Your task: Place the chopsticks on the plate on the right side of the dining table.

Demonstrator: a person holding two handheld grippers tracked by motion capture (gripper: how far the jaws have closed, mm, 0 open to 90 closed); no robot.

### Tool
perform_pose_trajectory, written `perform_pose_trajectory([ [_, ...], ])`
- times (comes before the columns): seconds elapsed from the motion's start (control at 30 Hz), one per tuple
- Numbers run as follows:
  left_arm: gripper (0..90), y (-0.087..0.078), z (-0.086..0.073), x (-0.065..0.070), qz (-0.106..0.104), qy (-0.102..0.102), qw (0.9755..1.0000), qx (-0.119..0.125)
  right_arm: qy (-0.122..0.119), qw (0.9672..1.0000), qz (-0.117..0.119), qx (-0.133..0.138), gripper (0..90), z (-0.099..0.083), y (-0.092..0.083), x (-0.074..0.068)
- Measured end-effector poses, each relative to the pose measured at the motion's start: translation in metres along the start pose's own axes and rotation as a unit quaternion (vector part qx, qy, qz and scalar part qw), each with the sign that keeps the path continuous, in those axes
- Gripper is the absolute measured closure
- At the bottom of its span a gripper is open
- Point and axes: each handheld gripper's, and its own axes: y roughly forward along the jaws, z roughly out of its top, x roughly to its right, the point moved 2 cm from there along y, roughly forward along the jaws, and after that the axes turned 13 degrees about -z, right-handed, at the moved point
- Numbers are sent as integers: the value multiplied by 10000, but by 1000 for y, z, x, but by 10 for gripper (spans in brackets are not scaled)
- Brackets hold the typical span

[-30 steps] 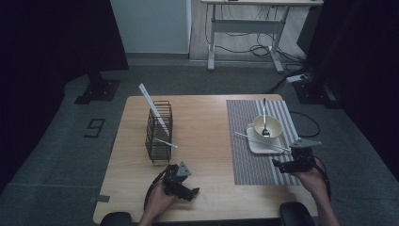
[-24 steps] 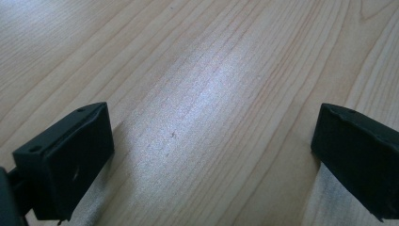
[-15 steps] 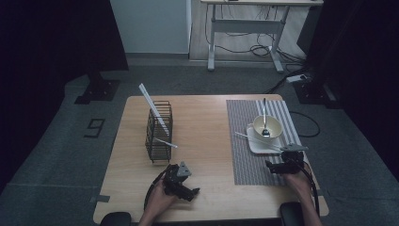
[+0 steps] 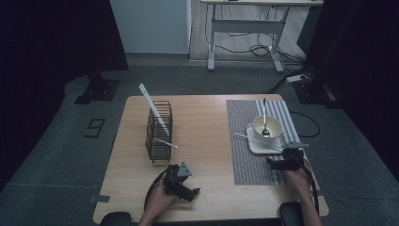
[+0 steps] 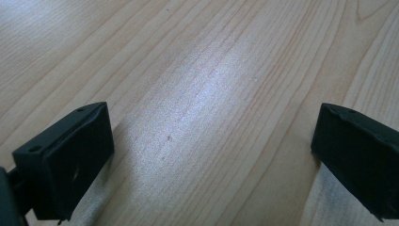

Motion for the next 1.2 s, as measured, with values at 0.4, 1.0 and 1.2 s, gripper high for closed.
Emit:
perform_pose_trajectory([
  [0.4, 0, 0, 0, 0, 0, 3, 10000, 1, 10, 9999, -80, -94, 0, 5, 11, 6],
  [1.0, 0, 0, 0, 0, 1, 4, 10000, 1, 42, 9999, 2, -124, 0, 7, 19, 14],
  [1.2, 0, 0, 0, 0, 0, 3, 10000, 2, -11, 9999, 39, -101, 0, 7, 21, 16],
])
